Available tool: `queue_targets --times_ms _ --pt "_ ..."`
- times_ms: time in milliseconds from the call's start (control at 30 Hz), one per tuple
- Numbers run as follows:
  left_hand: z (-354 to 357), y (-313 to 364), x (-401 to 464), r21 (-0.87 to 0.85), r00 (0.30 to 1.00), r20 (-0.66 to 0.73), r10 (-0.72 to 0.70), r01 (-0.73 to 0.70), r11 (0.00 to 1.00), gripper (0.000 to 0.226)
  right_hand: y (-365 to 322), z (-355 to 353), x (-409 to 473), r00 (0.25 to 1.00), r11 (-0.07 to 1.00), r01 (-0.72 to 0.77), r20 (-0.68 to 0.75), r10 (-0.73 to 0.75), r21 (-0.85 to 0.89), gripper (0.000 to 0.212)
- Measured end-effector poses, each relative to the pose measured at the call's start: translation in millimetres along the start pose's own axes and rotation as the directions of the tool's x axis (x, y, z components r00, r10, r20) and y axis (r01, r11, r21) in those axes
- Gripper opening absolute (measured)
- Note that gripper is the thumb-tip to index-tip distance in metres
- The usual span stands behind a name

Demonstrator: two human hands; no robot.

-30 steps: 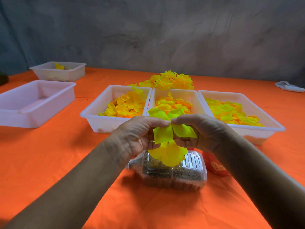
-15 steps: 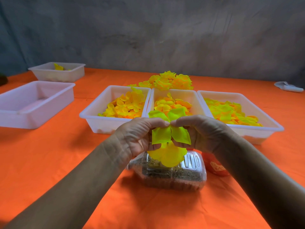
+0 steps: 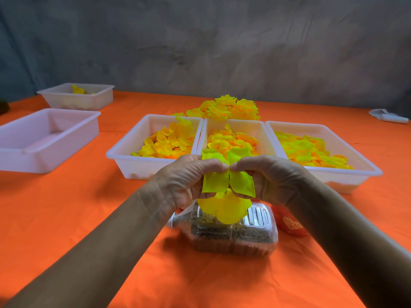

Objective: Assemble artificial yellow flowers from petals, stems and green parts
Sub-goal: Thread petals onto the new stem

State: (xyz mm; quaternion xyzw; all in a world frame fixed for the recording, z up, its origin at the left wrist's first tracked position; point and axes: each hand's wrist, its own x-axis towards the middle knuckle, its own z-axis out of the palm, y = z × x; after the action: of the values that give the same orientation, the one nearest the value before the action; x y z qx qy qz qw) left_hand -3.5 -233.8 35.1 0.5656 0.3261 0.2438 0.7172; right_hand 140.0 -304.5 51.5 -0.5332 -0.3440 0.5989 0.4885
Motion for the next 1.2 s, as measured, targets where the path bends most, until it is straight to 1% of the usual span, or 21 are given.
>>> queue_targets --times_ms 100,200,233,300,367,400,500,600,633,700,733,767,833,967,1067,1200 --pt "-4 -1 1 0.02 0.999 0.019 0.039 -0.039 0.999 0.012 0 -1 1 1.0 1.0 0.006 0.0 -0.006 0.009 0.019" --pt "-5 -4 1 -0.007 0.998 0.033 0.056 -0.056 0.998 0.032 2 -1 1 1.0 1.0 0.016 -0.001 -0.016 0.02 0.027" --pt "-5 -5 1 -0.015 0.998 0.031 0.049 -0.049 0.999 0.034 2 -2 2 1.0 1.0 0.01 -0.007 -0.01 0.013 0.024" --pt "-4 -6 0 -0.018 0.999 0.021 0.031 -0.031 0.999 0.028 2 -3 2 1.0 1.0 -0.005 -0.025 0.005 -0.003 0.013" --pt "-5 -4 0 -0.012 1.0 0.009 0.013 -0.013 1.0 0.017 2 -4 2 0.999 0.999 -0.018 -0.041 0.016 -0.035 0.01" --pt "-5 -3 0 -0.01 1.0 0.002 0.013 -0.013 1.0 0.016 1 -3 1 0.999 0.999 -0.019 -0.045 0.016 -0.051 0.009" --pt "-6 0 1 0.001 0.999 -0.03 0.039 -0.039 0.999 0.035 1 -3 2 0.998 0.996 0.002 -0.057 -0.007 -0.088 0.01" --pt "-7 0 1 -0.006 0.996 -0.065 0.065 -0.065 0.998 0.04 -1 -2 1 0.997 0.993 0.018 -0.078 -0.027 -0.114 0.015" --pt "-7 0 1 0.001 0.995 -0.074 0.061 -0.061 0.998 0.037 -1 -1 1 0.996 0.993 0.022 -0.086 -0.032 -0.119 0.022" --pt "-9 -2 2 0.021 0.995 -0.08 0.058 -0.057 0.998 0.027 -1 -1 2 0.992 0.993 0.02 -0.12 -0.034 -0.113 0.046" --pt "-10 -3 2 0.033 0.995 -0.08 0.061 -0.058 0.998 0.021 -1 -1 1 0.99 0.991 0.014 -0.137 -0.032 -0.135 0.052" --pt "-11 -3 2 0.047 0.995 -0.081 0.063 -0.059 0.997 0.017 -1 -1 1 0.988 0.985 0.009 -0.15 -0.035 -0.174 0.051" --pt "-12 -4 2 0.069 0.994 -0.082 0.066 -0.061 0.996 0.014 -2 -1 0 0.985 0.969 0.006 -0.168 -0.049 -0.248 0.04" --pt "-14 -7 3 0.103 0.994 -0.081 0.07 -0.061 0.993 0.015 -3 -4 2 0.977 0.949 -0.002 -0.203 -0.066 -0.315 0.018" --pt "-15 -9 4 0.121 0.994 -0.086 0.067 -0.056 0.991 0.017 1 -4 3 0.975 0.928 -0.014 -0.211 -0.07 -0.372 0.016" --pt "-16 -11 6 0.151 0.994 -0.086 0.064 -0.05 0.987 0.017 4 -4 4 0.971 0.916 -0.023 -0.227 -0.075 -0.401 0.017"
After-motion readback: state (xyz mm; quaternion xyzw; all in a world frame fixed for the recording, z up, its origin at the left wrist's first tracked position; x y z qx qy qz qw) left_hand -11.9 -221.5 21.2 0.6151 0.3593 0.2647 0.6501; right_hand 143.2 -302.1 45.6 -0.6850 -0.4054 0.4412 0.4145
